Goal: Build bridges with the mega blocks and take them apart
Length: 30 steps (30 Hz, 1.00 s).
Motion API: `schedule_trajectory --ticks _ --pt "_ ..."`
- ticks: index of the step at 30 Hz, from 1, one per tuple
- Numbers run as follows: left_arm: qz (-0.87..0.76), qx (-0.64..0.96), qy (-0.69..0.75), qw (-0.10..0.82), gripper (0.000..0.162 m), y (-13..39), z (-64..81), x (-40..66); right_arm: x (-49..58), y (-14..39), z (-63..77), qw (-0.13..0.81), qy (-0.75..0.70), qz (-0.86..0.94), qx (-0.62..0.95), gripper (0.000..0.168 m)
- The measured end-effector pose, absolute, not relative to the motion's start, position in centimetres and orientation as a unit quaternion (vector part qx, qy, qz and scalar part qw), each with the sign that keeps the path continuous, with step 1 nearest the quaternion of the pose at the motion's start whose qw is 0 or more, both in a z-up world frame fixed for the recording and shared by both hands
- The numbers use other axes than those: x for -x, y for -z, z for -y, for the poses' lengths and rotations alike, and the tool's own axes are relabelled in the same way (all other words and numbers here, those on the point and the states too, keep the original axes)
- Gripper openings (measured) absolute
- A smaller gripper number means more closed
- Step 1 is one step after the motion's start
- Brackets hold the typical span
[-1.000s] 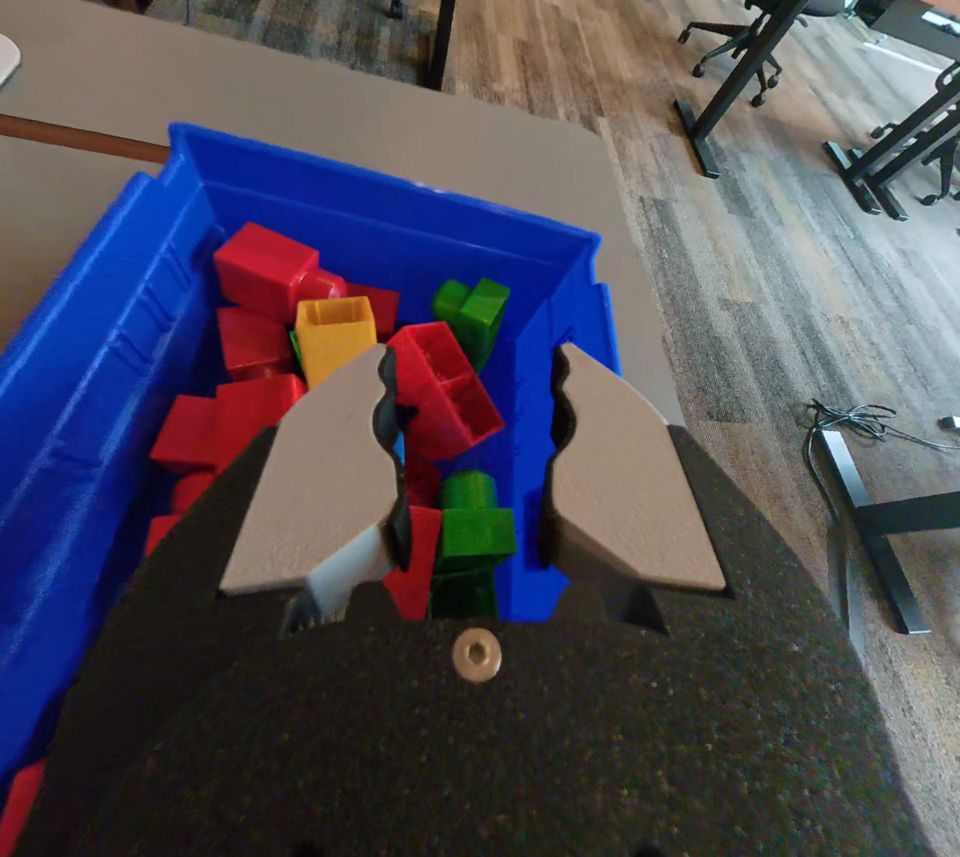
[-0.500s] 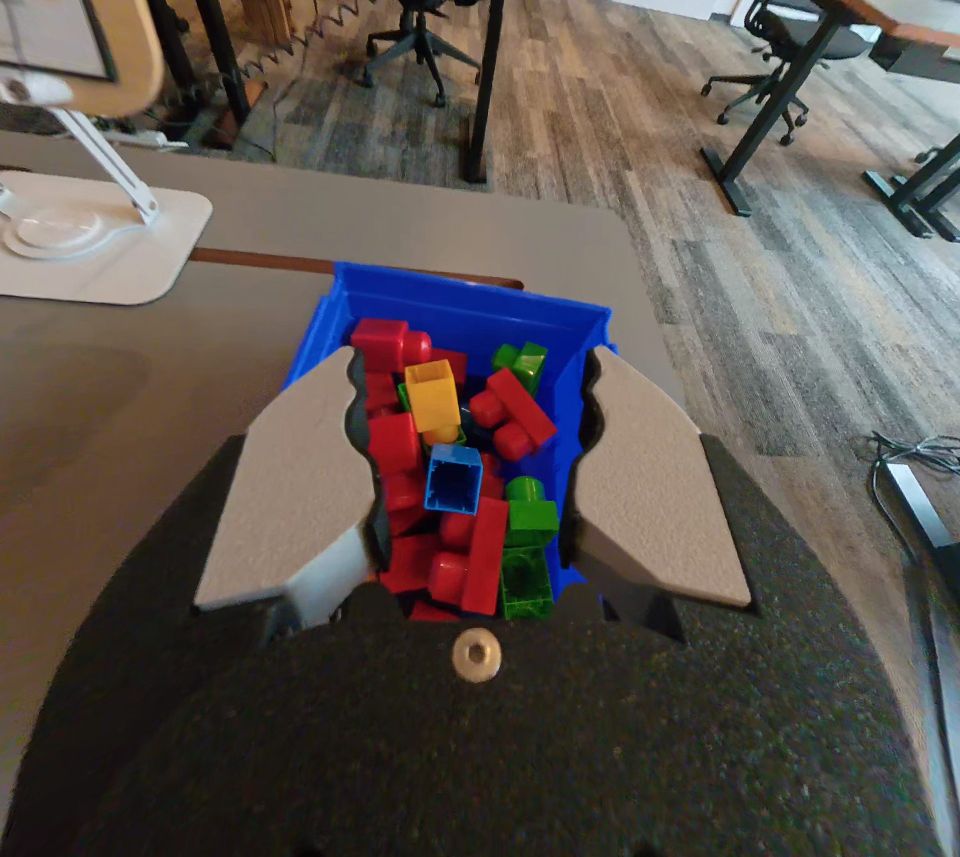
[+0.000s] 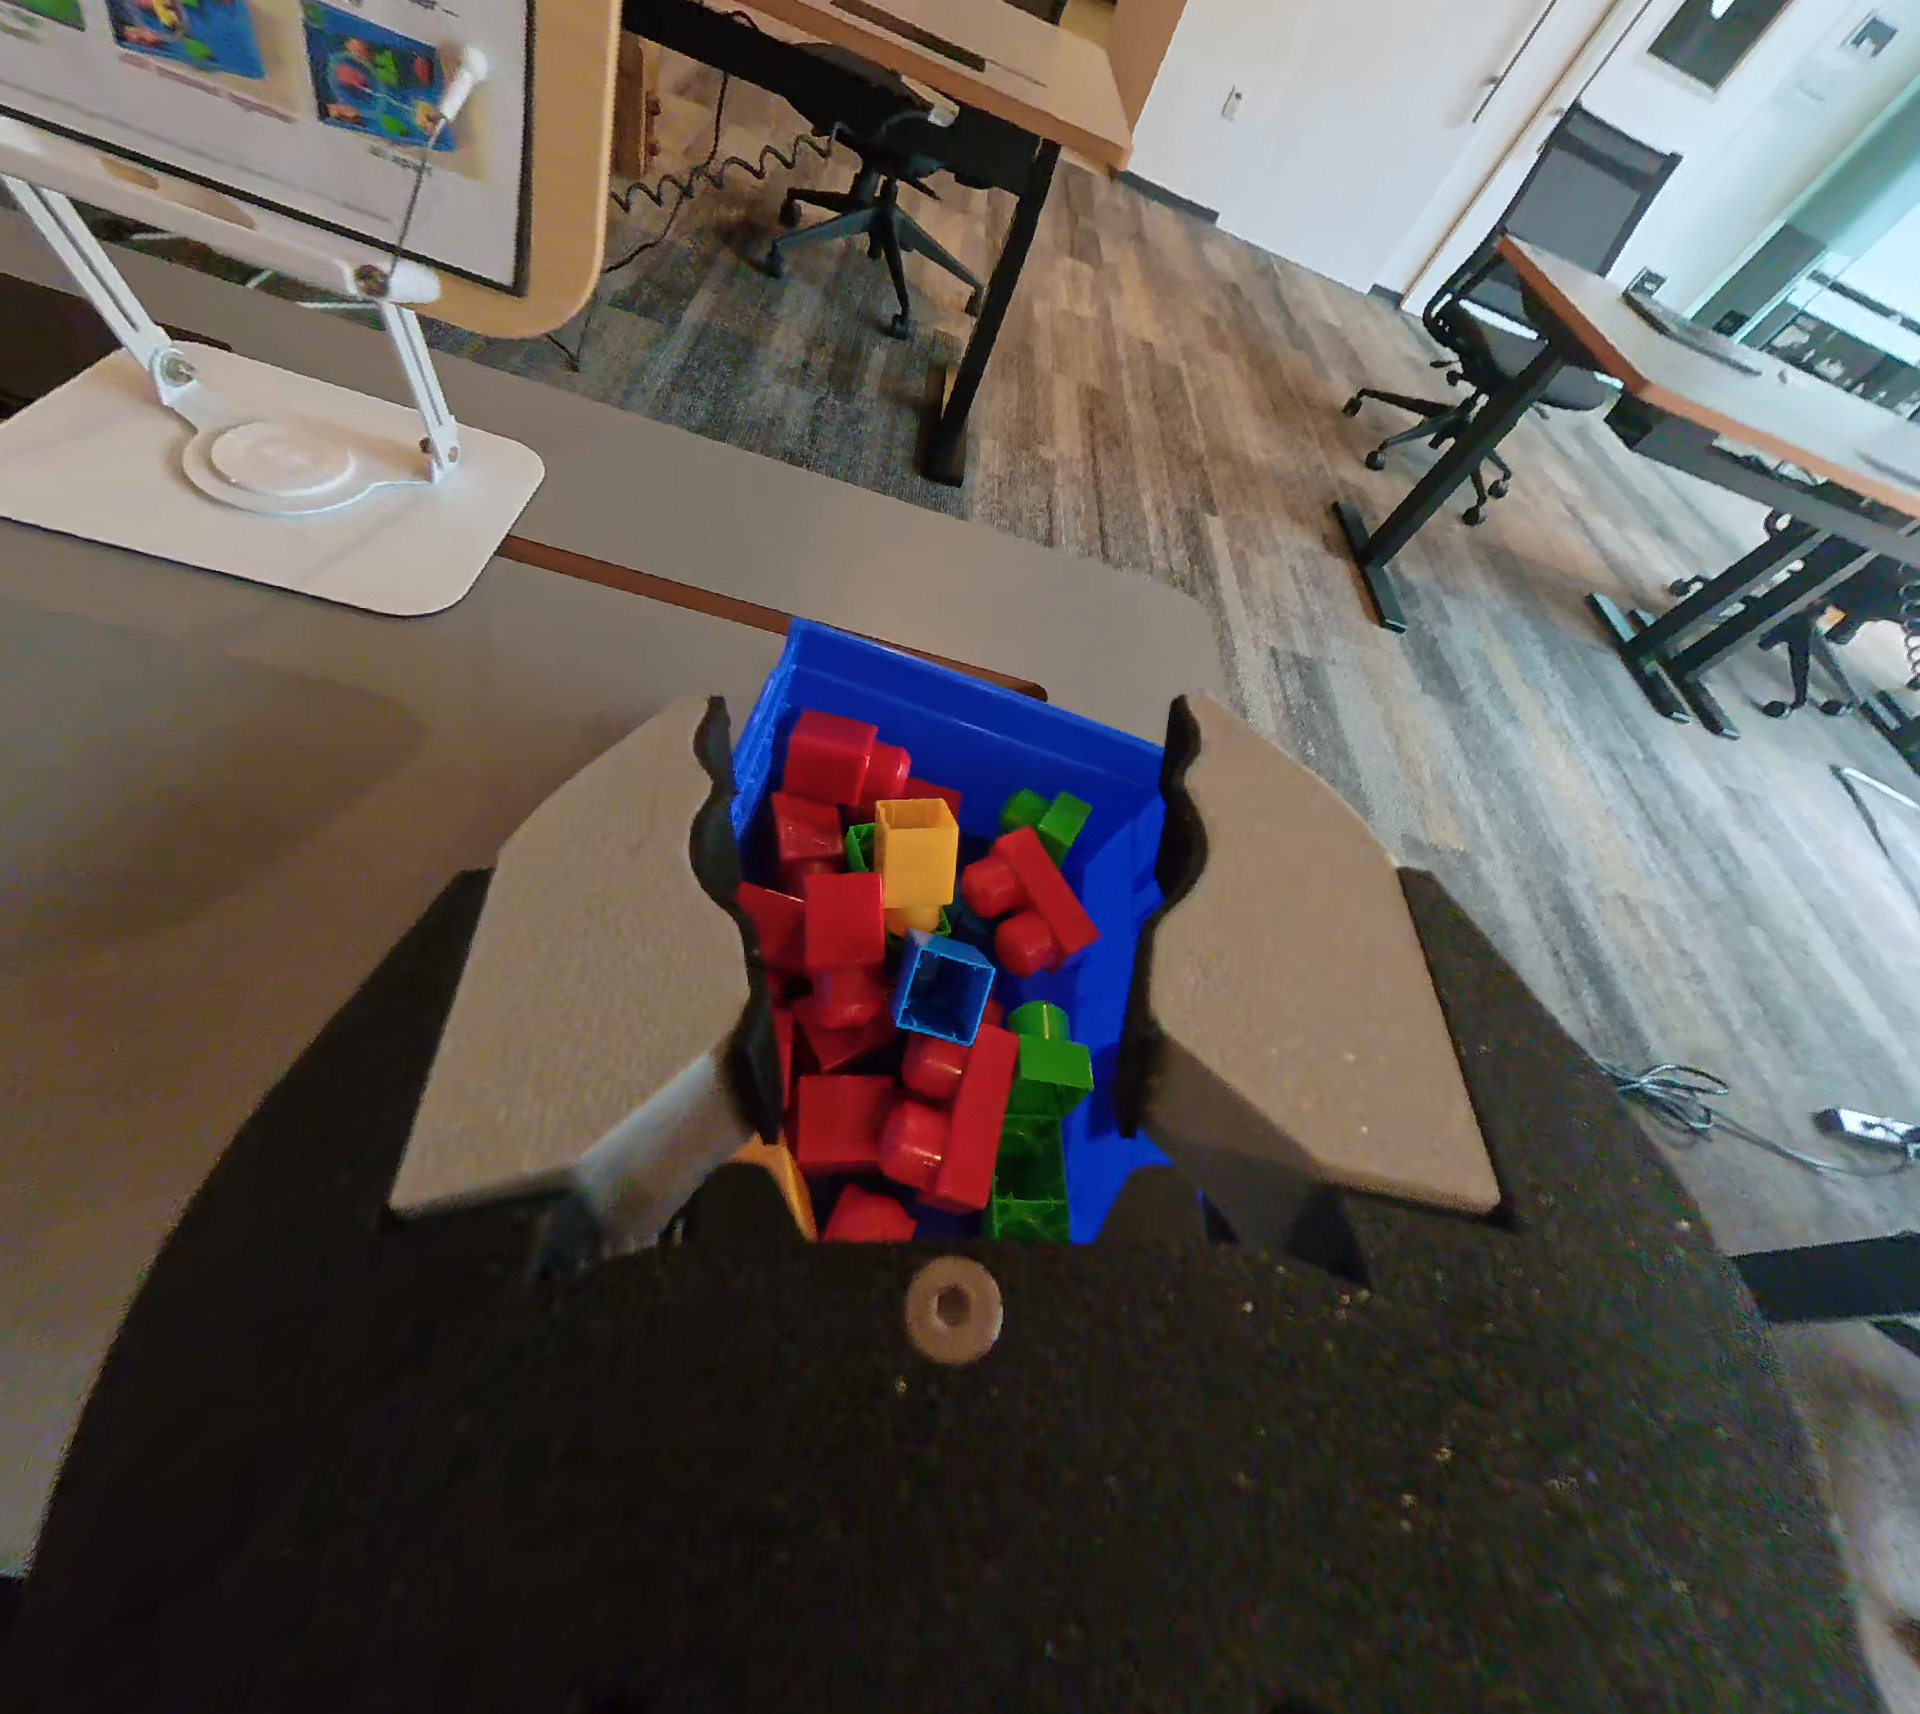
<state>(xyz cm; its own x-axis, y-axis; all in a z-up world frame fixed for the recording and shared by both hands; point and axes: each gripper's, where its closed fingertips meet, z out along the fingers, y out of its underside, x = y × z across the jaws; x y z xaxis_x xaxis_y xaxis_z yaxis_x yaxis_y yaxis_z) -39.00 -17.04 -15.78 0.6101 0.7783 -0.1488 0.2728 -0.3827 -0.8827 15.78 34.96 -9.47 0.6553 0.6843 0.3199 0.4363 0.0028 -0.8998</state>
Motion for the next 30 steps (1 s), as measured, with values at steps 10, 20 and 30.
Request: schedule_trajectory --ticks 10,20,30 --pt "0.316 0.901 -0.148 0.256 0.056 24.3 18.3 35.6 -15.9 8.0 -33.9 0.605 -0.097 0.404 0.679 0.079" --pt "0.253 0.942 -0.099 0.199 0.049 24.6 20.5 30.4 -16.3 7.6 -33.7 0.614 -0.085 0.399 0.676 0.078" --pt "0.181 0.973 -0.006 0.145 0.045 27.7 20.4 27.8 -16.3 6.8 -33.3 0.626 -0.082 0.398 0.665 0.078"
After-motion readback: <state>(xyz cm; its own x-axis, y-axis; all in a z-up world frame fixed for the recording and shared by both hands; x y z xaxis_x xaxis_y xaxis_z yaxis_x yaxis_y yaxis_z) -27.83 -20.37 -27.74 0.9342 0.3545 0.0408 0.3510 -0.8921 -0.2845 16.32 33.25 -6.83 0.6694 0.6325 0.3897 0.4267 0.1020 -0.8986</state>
